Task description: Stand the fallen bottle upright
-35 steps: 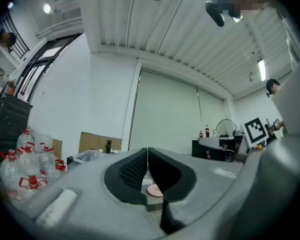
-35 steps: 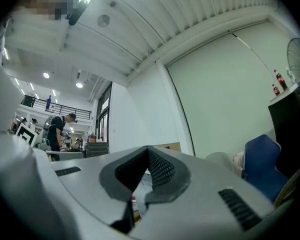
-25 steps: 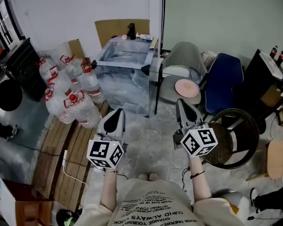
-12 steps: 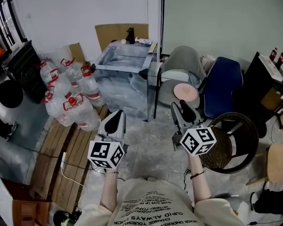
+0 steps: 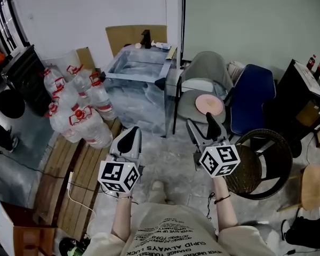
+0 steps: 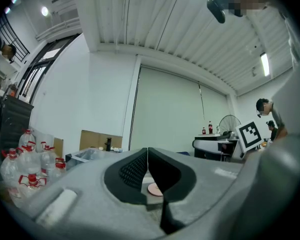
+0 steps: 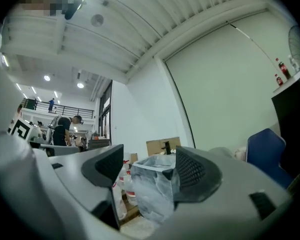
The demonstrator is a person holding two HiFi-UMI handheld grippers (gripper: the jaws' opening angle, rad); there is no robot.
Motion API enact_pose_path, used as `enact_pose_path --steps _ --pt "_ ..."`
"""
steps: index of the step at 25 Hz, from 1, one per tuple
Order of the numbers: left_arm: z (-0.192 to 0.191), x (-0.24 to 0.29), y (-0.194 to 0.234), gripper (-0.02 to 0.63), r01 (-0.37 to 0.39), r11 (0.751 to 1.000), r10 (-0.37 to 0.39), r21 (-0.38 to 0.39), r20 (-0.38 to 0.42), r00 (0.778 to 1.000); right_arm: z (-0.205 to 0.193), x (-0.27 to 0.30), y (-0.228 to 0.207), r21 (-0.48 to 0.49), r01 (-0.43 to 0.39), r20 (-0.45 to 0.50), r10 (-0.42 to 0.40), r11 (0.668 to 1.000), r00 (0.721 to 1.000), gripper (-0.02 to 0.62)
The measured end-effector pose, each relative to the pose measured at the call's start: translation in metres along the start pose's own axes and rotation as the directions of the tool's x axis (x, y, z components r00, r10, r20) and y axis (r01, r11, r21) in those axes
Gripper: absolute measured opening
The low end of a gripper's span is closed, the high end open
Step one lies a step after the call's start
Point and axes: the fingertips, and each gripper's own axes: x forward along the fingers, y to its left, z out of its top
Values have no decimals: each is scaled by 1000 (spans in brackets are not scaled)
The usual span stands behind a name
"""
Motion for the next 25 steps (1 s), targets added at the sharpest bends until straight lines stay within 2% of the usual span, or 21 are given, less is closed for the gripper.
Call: enact_pose_path --steps 10,25 --pt "-17 48 33 25 6 1000 -6 -17 -25 1000 -24 51 -23 25 -1 -41 2 1000 999 308" --pt "-27 191 147 25 28 998 -30 -52 -52 998 -41 219 -69 55 20 -72 -16 998 997 308"
